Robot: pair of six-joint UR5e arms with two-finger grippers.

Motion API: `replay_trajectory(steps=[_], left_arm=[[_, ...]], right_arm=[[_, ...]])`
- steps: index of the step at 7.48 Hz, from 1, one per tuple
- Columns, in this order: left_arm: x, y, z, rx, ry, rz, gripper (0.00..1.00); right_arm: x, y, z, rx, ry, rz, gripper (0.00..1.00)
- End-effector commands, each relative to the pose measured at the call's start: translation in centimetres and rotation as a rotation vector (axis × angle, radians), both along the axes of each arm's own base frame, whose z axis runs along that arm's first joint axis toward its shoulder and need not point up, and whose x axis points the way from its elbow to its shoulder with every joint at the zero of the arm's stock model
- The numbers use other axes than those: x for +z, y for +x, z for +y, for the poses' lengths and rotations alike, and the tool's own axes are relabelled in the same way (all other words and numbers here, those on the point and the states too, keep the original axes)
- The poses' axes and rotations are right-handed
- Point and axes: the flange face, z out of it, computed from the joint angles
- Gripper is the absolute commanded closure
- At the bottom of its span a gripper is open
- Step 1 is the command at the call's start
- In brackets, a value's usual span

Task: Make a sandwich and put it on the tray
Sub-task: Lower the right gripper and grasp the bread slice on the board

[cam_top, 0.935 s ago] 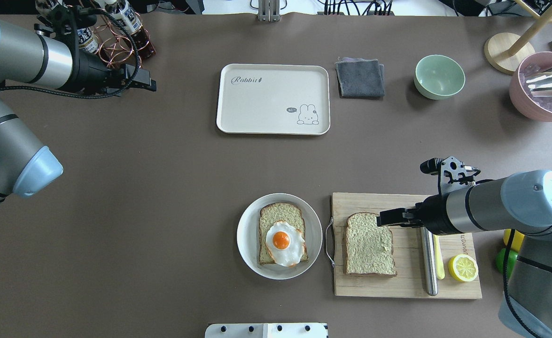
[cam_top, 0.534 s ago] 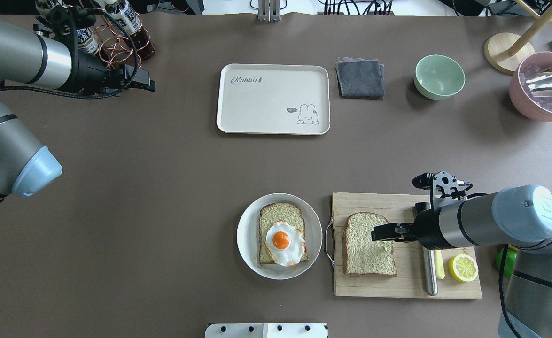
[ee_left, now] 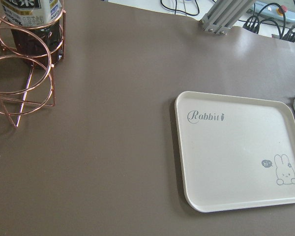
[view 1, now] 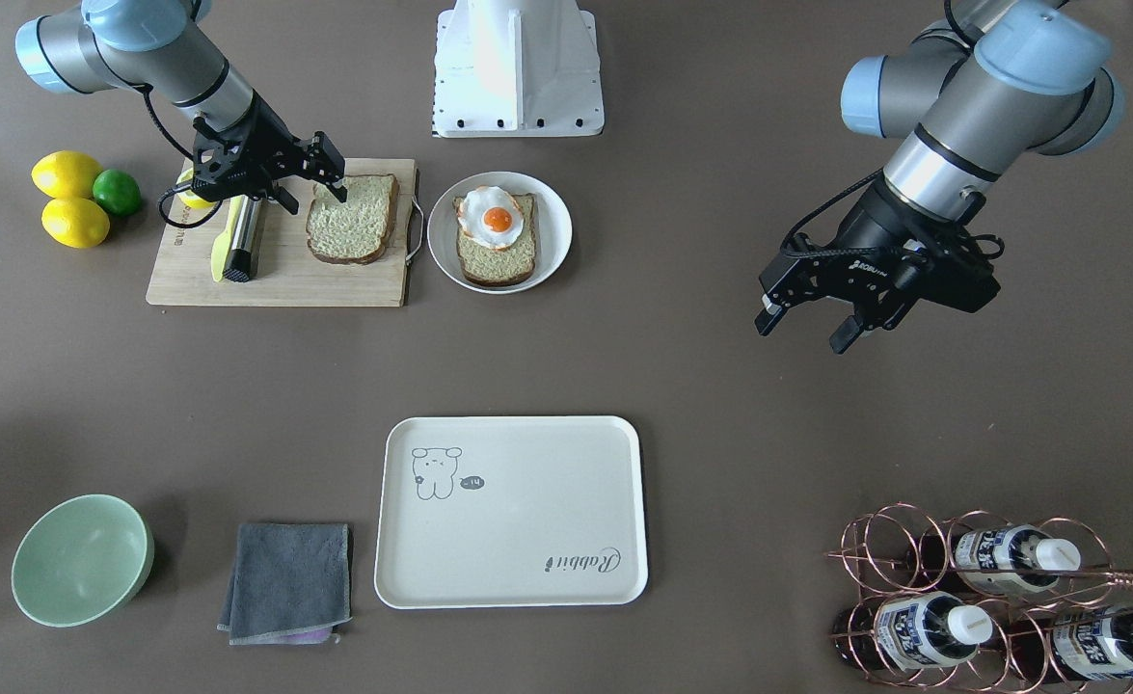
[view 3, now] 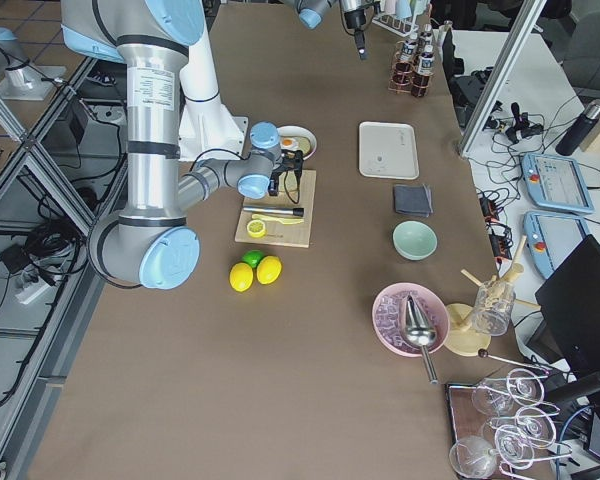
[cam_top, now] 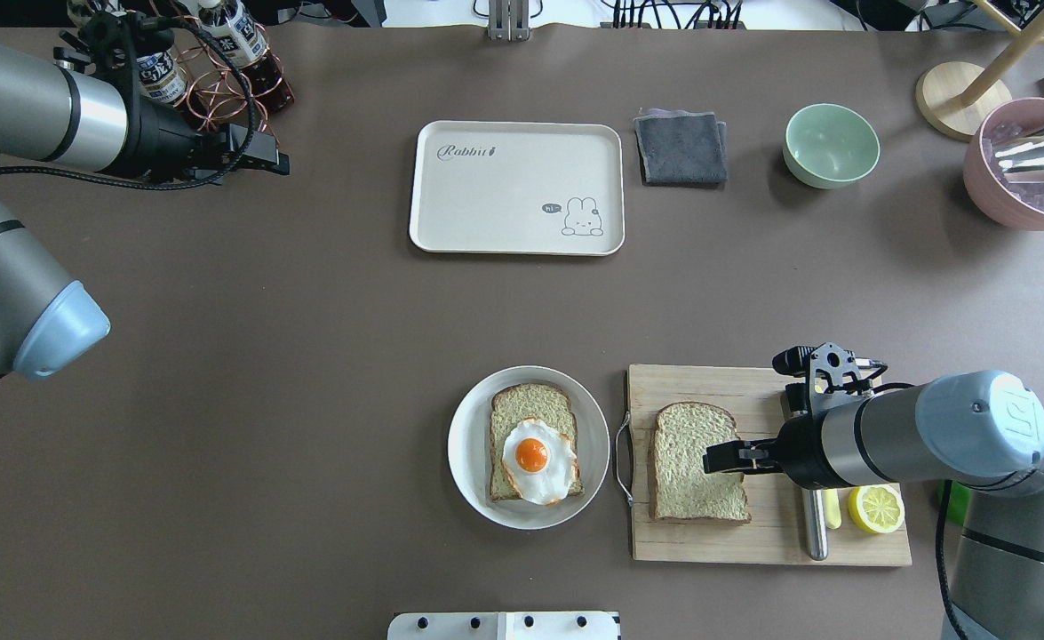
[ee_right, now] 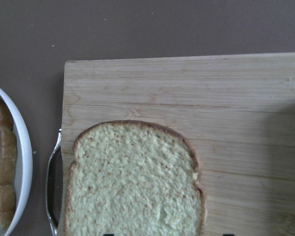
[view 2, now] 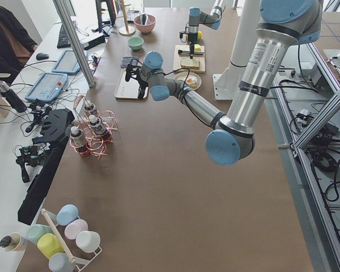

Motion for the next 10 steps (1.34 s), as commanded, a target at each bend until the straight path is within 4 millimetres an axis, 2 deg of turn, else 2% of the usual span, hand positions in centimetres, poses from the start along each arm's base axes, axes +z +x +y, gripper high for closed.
replay_trajectory(steps=[1, 2, 3, 4, 5, 6, 9, 10], left_arm=[[0.2, -0.6, 0.8, 0.000, 0.002, 0.002, 0.02], [0.1, -0.6, 0.7, 0.000, 0.003, 0.003, 0.02], [-0.1, -0.4, 0.7, 0.002, 0.006, 0.003, 0.02], [-0.1, -0.4, 0.6, 0.002, 0.006, 0.003, 0.02], [-0.1, -0.4, 0.7, 0.004, 0.007, 0.003, 0.02], [0.0, -0.4, 0.6, 0.005, 0.007, 0.001, 0.02], [0.0, -0.3, 0.6, 0.006, 0.011, 0.000, 0.03], [0.1, -0.3, 0.5, 0.008, 0.010, -0.002, 0.03]], right_arm=[[1.0, -0.6, 0.1, 0.008, 0.002, 0.021, 0.25], [1.1, -0.6, 0.1, 0.007, 0.001, 0.025, 0.29], [1.3, -0.7, 0.1, 0.008, -0.001, 0.027, 0.39], [1.3, -0.7, 0.1, 0.008, -0.001, 0.027, 0.55], [1.2, -0.7, 0.1, 0.008, -0.001, 0.026, 0.81], [1.2, -0.7, 0.1, 0.008, 0.000, 0.026, 1.00], [0.5, -0.2, 0.0, -0.001, -0.005, 0.006, 1.00], [-0.7, 1.0, -0.7, -0.010, -0.024, -0.028, 1.00]])
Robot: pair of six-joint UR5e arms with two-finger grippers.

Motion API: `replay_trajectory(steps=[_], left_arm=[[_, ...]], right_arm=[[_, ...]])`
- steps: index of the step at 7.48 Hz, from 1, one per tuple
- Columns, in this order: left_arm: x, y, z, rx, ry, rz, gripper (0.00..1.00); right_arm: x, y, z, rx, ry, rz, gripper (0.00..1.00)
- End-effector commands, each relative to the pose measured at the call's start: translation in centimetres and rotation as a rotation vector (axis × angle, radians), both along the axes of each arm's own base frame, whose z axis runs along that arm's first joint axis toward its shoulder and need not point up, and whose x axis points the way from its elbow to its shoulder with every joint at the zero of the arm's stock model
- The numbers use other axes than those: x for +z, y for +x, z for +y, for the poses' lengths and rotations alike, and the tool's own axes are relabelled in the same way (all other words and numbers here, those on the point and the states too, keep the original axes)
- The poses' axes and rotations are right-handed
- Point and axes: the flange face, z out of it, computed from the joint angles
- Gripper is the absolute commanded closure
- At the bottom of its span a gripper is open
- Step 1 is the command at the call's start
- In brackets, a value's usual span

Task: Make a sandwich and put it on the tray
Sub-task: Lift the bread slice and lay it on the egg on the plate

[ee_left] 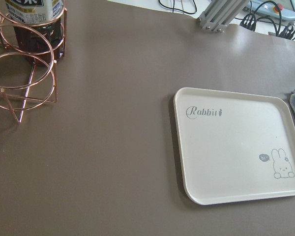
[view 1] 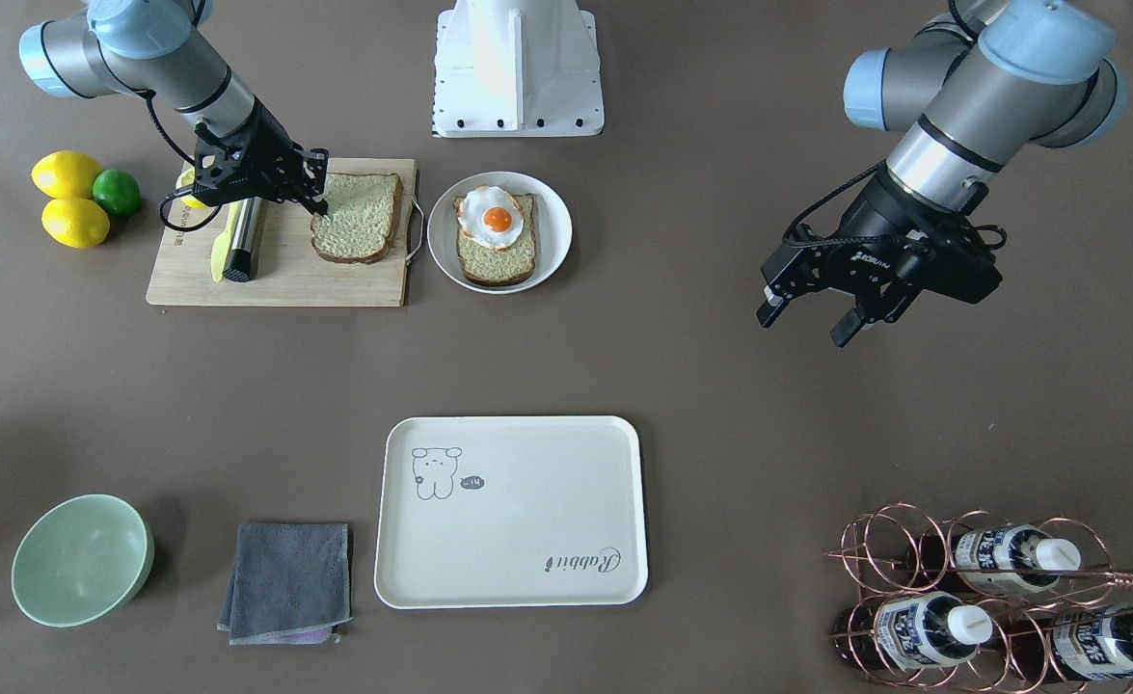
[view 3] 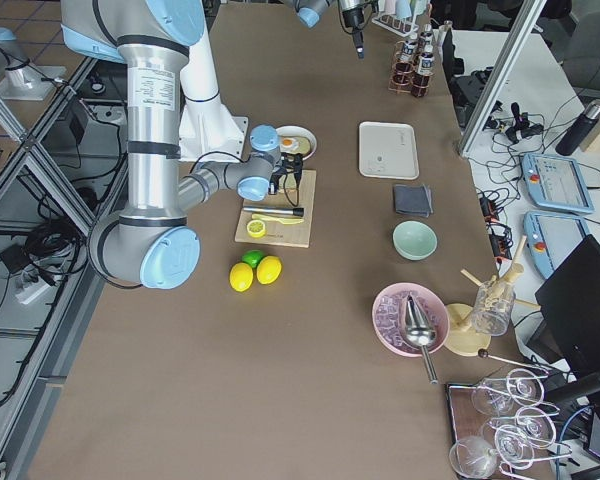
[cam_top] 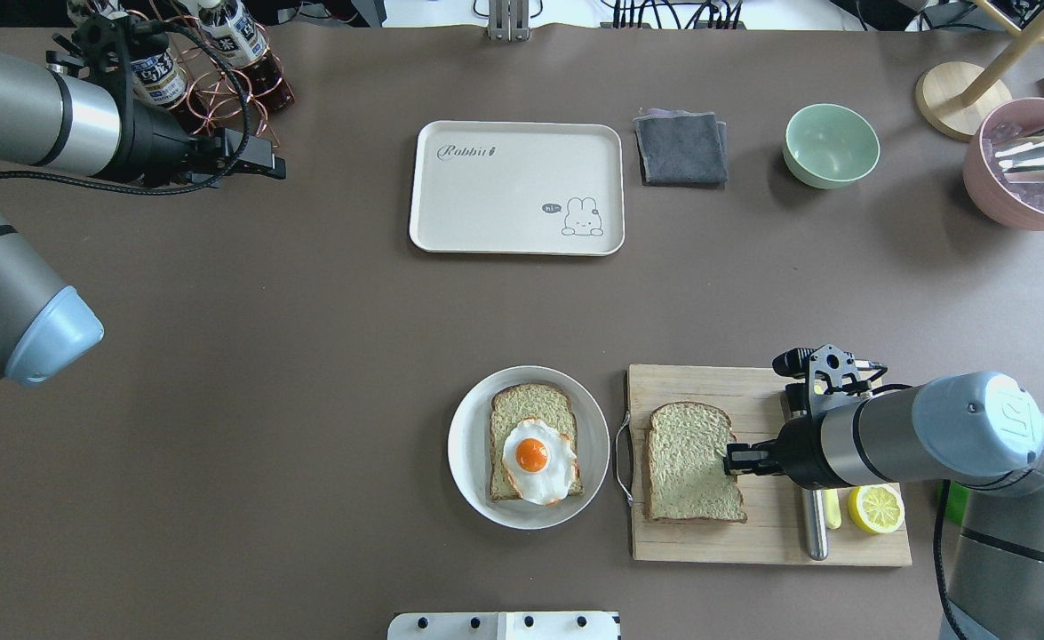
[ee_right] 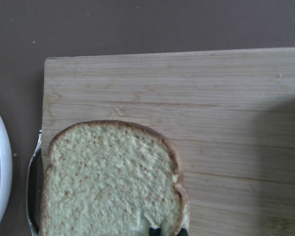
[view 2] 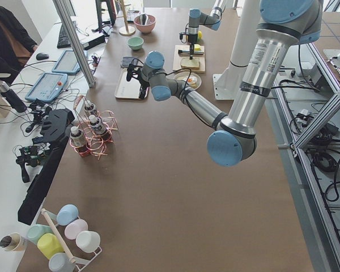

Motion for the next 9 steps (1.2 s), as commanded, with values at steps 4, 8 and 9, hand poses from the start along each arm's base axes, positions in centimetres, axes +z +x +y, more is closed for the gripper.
replay_trajectory(steps=[4, 8, 9], left_arm=[[0.3, 0.2, -0.1, 0.004, -0.004, -0.005, 0.03], [0.6, 0.3, -0.3, 0.004, -0.008, -0.009, 0.03], [0.6, 0.3, -0.3, 0.004, -0.008, -0.009, 0.03]], right_arm=[[-7.9, 3.9, -3.7, -0.027, -0.045, -0.187, 1.00], [-13.1, -0.2, -5.9, 0.016, -0.087, -0.293, 1.00], [-11.1, -1.8, -6.1, 0.025, -0.080, -0.338, 1.00]])
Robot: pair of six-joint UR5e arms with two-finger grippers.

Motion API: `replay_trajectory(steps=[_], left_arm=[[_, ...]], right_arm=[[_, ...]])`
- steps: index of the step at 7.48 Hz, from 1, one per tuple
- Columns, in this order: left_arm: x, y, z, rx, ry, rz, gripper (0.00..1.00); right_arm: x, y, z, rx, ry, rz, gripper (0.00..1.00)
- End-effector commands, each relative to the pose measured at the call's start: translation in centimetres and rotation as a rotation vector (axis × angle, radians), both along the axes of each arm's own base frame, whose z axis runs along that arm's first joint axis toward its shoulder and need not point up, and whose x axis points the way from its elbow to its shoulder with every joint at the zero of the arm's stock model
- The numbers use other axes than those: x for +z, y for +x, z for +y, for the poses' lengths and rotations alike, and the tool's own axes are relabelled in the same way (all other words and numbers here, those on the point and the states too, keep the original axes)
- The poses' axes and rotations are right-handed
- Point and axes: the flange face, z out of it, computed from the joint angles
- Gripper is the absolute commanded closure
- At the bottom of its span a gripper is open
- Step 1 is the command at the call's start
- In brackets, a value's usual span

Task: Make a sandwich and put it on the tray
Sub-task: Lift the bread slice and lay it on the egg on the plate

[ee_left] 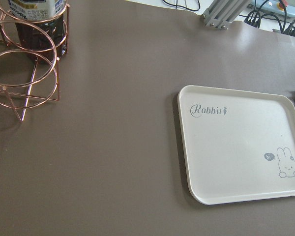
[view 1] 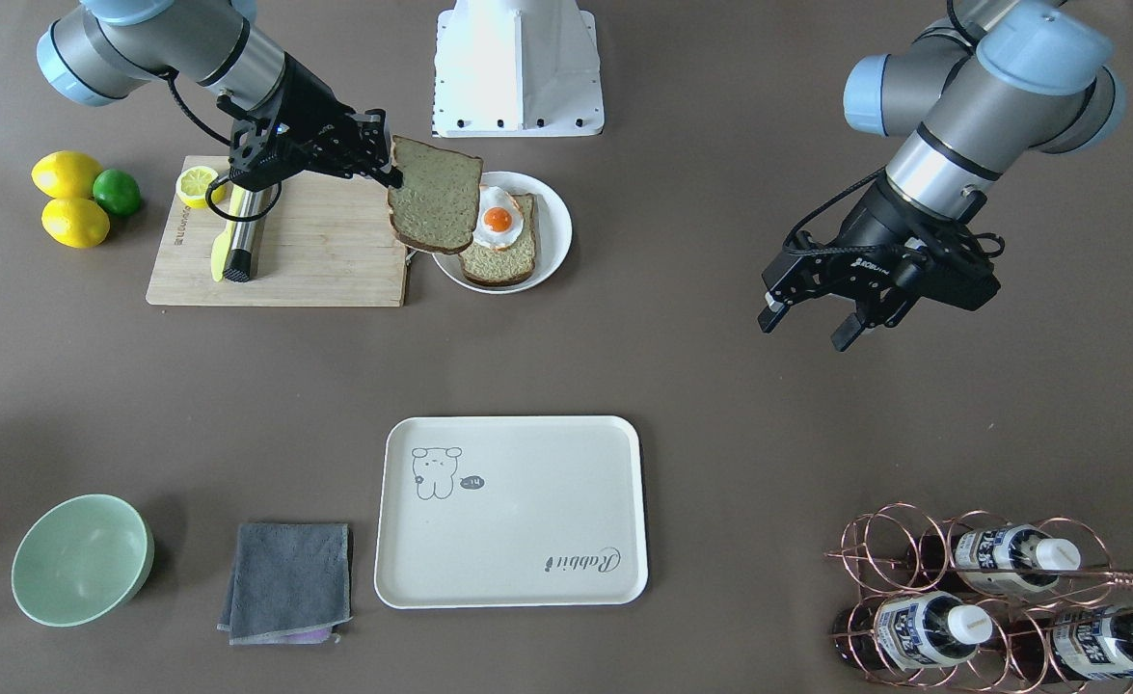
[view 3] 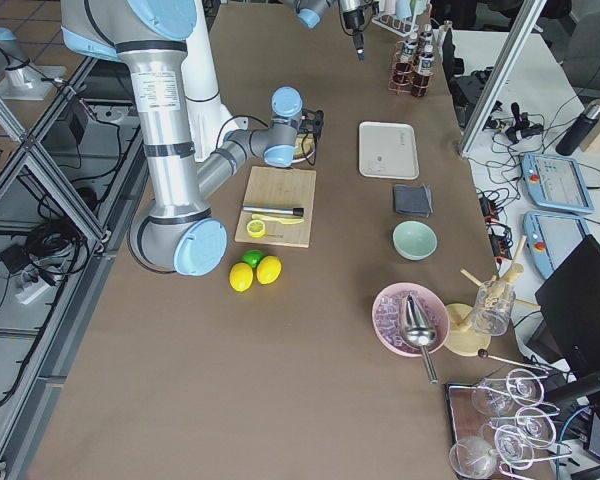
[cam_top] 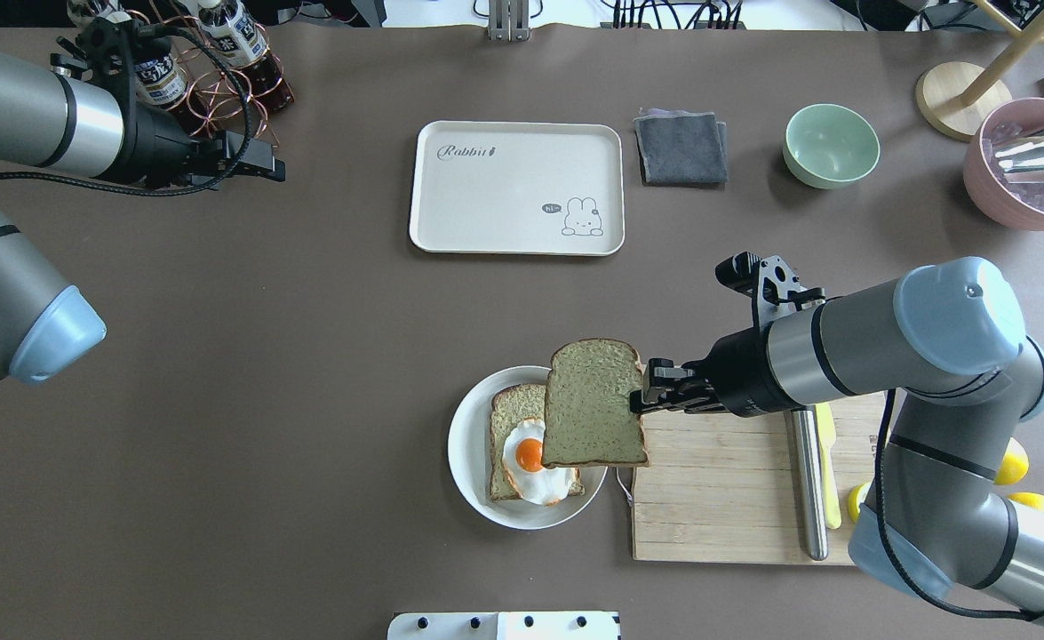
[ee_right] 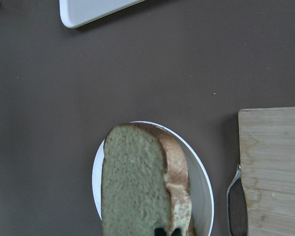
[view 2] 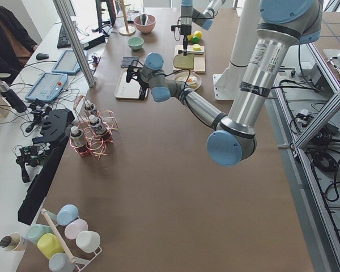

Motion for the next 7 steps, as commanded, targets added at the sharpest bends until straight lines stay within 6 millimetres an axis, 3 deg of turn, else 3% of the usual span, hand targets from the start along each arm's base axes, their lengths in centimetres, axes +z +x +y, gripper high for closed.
replay_trajectory(steps=[1, 3, 7], left_arm=[[0.1, 0.0, 0.0, 0.000, -0.002, -0.002, 0.03], [0.4, 0.0, -0.1, -0.002, -0.005, -0.005, 0.03], [0.7, 0.0, -0.2, -0.001, -0.008, -0.008, 0.03]], right_arm=[[3.5, -3.7, -0.4, 0.015, 0.005, -0.103, 1.00], [3.8, -6.4, 2.0, 0.030, 0.013, -0.109, 1.00], [2.7, -8.5, 3.6, 0.034, 0.013, -0.115, 1.00]])
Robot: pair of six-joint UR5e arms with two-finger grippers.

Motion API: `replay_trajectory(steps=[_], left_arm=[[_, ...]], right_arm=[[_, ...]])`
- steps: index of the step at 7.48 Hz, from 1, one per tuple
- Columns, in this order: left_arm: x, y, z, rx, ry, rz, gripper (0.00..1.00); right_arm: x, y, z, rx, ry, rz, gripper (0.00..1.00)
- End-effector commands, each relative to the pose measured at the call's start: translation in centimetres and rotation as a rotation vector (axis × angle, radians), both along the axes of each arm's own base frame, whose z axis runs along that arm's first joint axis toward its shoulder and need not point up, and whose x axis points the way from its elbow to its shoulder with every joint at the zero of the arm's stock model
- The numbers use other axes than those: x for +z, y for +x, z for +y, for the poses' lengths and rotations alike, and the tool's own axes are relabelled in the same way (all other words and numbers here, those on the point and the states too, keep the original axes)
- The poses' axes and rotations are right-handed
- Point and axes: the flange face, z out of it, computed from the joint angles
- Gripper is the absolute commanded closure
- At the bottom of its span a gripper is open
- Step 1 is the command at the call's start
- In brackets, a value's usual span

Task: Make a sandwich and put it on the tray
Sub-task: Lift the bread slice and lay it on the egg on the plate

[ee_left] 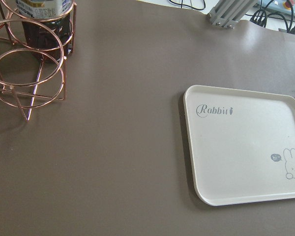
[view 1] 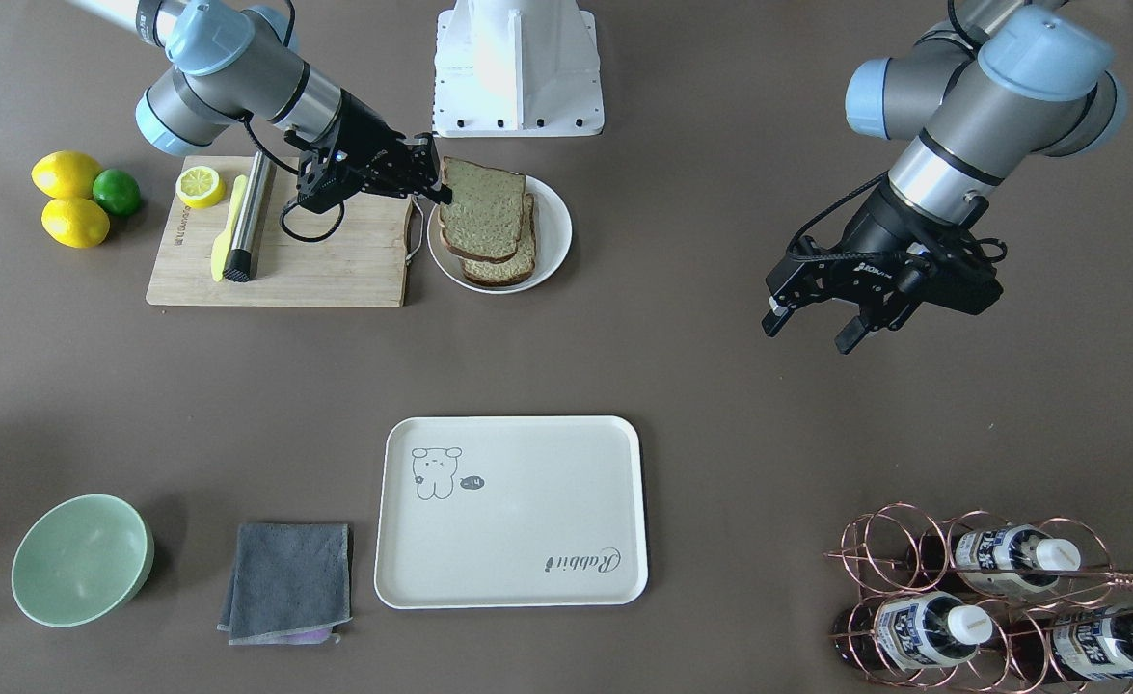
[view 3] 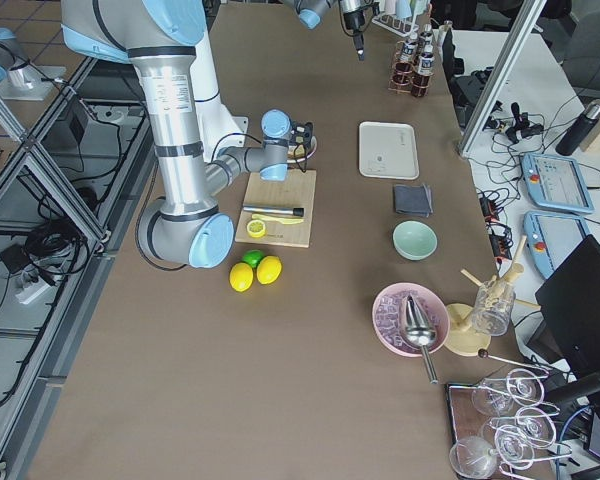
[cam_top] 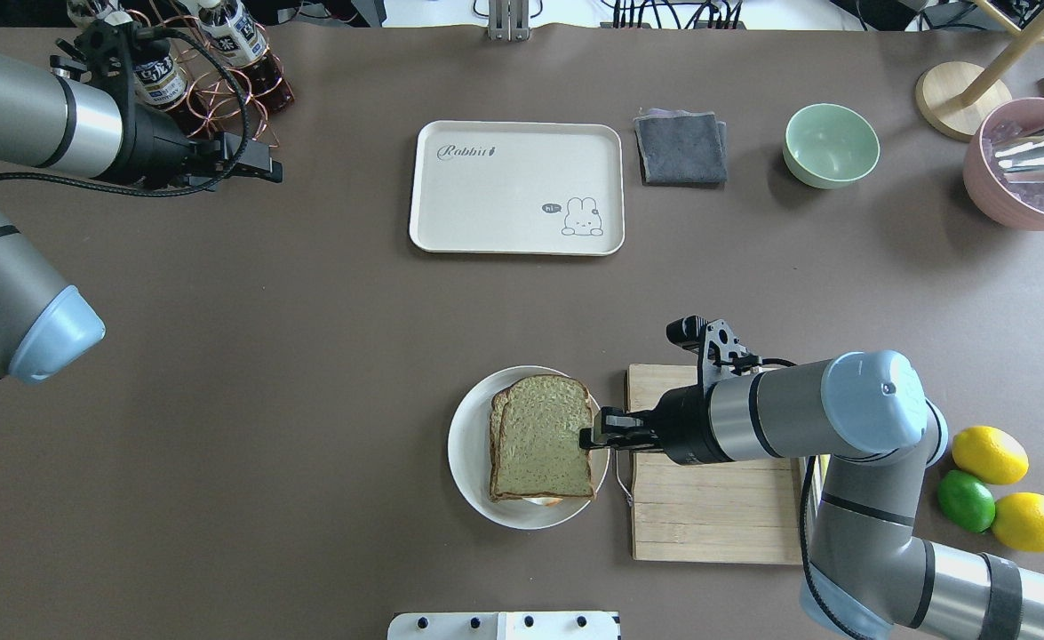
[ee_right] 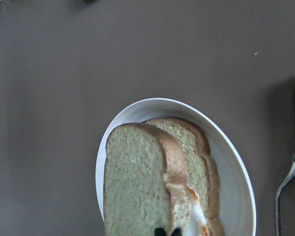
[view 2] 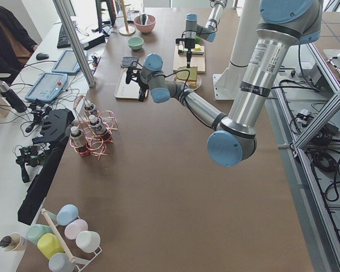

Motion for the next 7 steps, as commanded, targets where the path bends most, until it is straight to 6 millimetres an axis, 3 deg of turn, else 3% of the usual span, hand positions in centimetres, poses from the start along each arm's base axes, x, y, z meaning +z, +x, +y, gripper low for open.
replay_trajectory(steps=[1, 5, 6, 7], left_arm=[[-0.02, 0.11, -0.03, 0.001, 0.000, 0.000, 0.03], [-0.10, 0.05, -0.10, 0.000, 0.000, 0.000, 0.03], [-0.10, 0.05, -0.10, 0.000, 0.000, 0.000, 0.03], [-0.17, 0.03, -0.06, 0.001, 0.001, 0.002, 0.03]], right_arm=[[-0.19, -1.16, 0.61, -0.004, -0.002, 0.005, 1.00], [0.56, -2.02, 0.63, 0.006, -0.005, 0.023, 1.00], [0.30, -2.08, 0.59, 0.008, -0.005, 0.019, 0.86], [0.14, -2.07, 0.60, 0.008, -0.005, 0.016, 0.58]])
